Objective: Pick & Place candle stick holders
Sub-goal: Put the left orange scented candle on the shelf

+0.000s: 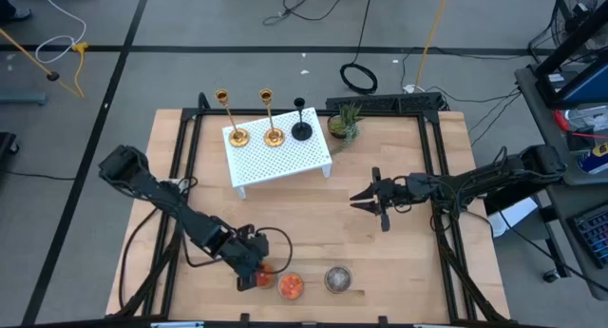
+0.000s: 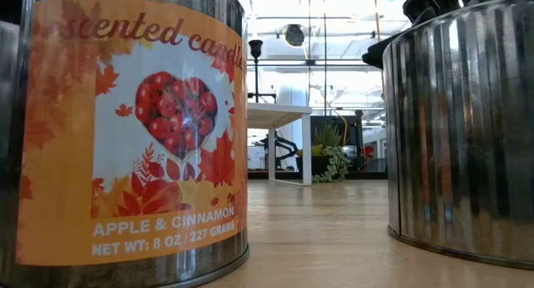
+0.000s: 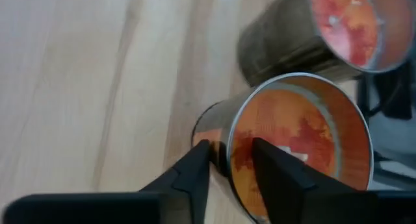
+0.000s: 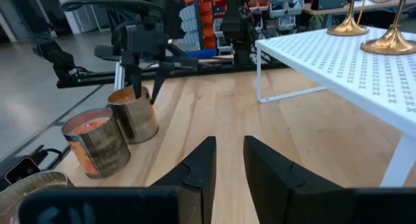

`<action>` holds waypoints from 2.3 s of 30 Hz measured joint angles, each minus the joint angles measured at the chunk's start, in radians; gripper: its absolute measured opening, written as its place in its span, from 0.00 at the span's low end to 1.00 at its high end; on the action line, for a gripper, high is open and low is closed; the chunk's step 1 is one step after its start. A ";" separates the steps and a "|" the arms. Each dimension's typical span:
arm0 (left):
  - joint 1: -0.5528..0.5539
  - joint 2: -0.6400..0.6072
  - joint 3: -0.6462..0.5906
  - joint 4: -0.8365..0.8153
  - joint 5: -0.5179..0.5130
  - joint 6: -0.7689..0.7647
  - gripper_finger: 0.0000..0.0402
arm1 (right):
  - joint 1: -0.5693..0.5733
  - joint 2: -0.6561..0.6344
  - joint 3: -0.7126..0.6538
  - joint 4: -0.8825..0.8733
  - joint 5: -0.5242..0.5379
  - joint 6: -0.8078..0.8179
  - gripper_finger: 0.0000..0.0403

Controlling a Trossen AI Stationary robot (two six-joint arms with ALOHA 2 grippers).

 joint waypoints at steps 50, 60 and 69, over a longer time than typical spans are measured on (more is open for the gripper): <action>0.765 -0.077 0.663 -1.029 -0.274 0.607 0.02 | 0.000 0.001 0.001 0.058 0.001 -0.008 0.18; 0.774 -0.077 0.662 -1.030 -0.247 0.568 0.03 | 0.000 0.001 0.001 0.056 0.001 -0.007 0.18; 0.772 -0.077 0.662 -1.030 -0.242 0.550 0.02 | 0.000 0.001 0.001 0.052 0.001 -0.007 0.18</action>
